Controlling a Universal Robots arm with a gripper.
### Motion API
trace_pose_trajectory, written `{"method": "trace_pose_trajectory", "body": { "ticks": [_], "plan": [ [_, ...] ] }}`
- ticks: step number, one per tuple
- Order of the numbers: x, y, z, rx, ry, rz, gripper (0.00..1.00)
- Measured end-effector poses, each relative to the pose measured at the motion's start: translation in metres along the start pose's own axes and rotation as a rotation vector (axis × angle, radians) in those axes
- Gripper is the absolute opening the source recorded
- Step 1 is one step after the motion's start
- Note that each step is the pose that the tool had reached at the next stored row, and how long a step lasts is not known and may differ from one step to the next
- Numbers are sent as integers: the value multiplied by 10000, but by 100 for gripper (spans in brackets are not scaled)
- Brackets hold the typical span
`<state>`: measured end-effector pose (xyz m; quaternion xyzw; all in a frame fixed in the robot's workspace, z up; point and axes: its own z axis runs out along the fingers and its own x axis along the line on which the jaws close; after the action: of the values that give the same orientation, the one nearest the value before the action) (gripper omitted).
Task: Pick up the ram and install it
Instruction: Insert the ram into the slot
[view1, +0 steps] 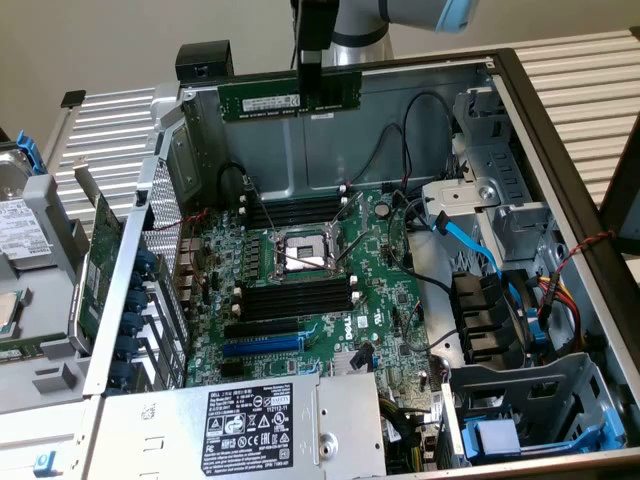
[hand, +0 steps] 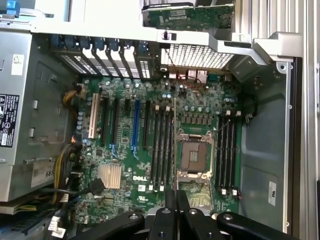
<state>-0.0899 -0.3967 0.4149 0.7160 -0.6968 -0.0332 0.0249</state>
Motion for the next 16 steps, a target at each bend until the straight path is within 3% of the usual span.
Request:
{"method": "trace_pose_trajectory", "body": {
  "ticks": [3, 6, 16],
  "plan": [
    [0, 16, 28, 109, -3, 74, 12],
    [-1, 34, 64, 171, -11, 182, 12],
    [-2, 76, 242, 199, -29, 535, 12]
  ]
}}
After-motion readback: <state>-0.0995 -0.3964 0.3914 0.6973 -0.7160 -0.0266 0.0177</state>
